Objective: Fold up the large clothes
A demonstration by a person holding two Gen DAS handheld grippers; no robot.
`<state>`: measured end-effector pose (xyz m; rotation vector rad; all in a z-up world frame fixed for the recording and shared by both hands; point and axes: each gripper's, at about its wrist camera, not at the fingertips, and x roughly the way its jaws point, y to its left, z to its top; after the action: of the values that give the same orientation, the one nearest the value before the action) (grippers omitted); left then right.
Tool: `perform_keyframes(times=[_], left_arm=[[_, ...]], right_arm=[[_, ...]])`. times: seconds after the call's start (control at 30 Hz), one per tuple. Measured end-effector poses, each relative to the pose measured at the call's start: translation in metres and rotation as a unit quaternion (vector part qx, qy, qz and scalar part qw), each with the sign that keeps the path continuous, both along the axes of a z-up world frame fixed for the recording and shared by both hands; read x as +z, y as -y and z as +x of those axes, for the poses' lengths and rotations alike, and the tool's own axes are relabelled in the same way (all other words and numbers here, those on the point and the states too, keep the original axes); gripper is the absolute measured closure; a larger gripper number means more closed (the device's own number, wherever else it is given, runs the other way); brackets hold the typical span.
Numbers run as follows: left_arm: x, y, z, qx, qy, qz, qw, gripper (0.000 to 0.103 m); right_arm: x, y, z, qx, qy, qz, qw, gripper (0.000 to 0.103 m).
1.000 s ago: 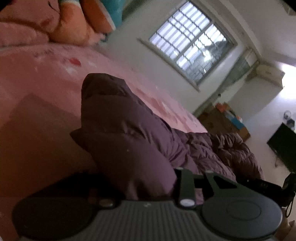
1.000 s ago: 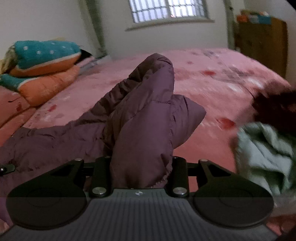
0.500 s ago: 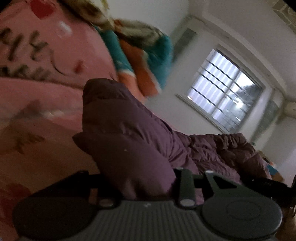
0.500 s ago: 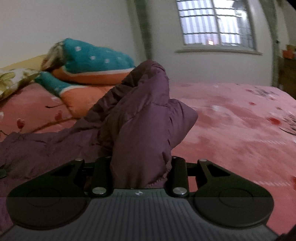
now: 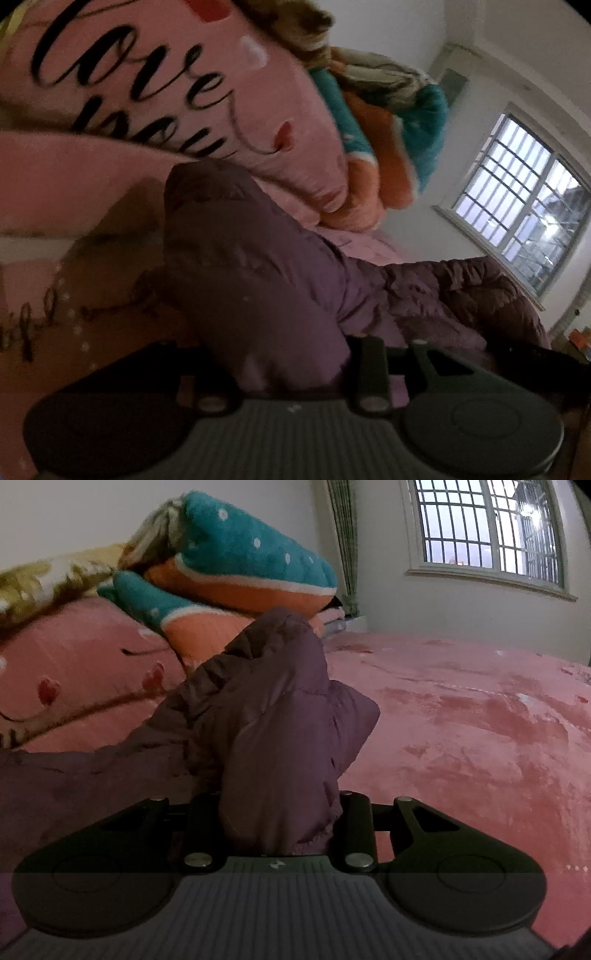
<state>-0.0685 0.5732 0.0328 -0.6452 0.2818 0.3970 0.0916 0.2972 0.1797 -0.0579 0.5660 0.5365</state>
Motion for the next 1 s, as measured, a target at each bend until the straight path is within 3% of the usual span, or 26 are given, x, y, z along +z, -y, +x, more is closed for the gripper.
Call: perform_keyframes(times=[0.13, 0.27, 0.33, 0.37, 0.4, 0.43, 0.63, 0.8, 1.0], left_arm=[[-0.006, -0.005, 0.007, 0.015, -0.029, -0.002, 0.9995, 0.047], [-0.007, -0.004, 0.007, 0.038, -0.064, 0.016, 0.9971, 0.031], [-0.003, -0.001, 0.006, 0.068, -0.084, 0.043, 0.9932, 0.009], [0.002, 0.002, 0.004, 0.09, -0.095, 0.067, 0.9892, 0.005], [0.007, 0.004, 0.001, 0.107, -0.102, 0.088, 0.985, 0.002], [0.011, 0.005, -0.002, 0.117, -0.104, 0.102, 0.9824, 0.002], [0.037, 0.019, -0.015, 0.133, -0.105, 0.146, 0.9747, 0.001], [0.057, 0.052, -0.014, 0.095, -0.085, 0.159, 0.9791, 0.001], [0.07, 0.113, -0.008, 0.03, -0.087, 0.184, 0.9786, 0.001]], right_arm=[[-0.012, -0.015, 0.008, -0.014, -0.001, -0.038, 0.999, 0.059], [-0.019, -0.019, 0.018, -0.031, -0.017, -0.053, 0.998, 0.044], [-0.015, -0.014, 0.021, -0.038, -0.026, -0.046, 0.998, 0.039], [-0.012, -0.012, 0.018, -0.045, -0.024, -0.045, 0.998, 0.028], [-0.009, -0.011, 0.014, -0.056, -0.012, -0.047, 0.997, 0.007], [-0.003, -0.007, 0.01, -0.07, 0.01, -0.048, 0.996, 0.0], [0.04, 0.038, -0.003, -0.105, 0.032, -0.001, 0.994, 0.0], [0.06, 0.087, -0.051, -0.115, 0.032, 0.026, 0.992, 0.0], [0.046, 0.153, -0.116, -0.142, 0.007, 0.01, 0.99, 0.0]])
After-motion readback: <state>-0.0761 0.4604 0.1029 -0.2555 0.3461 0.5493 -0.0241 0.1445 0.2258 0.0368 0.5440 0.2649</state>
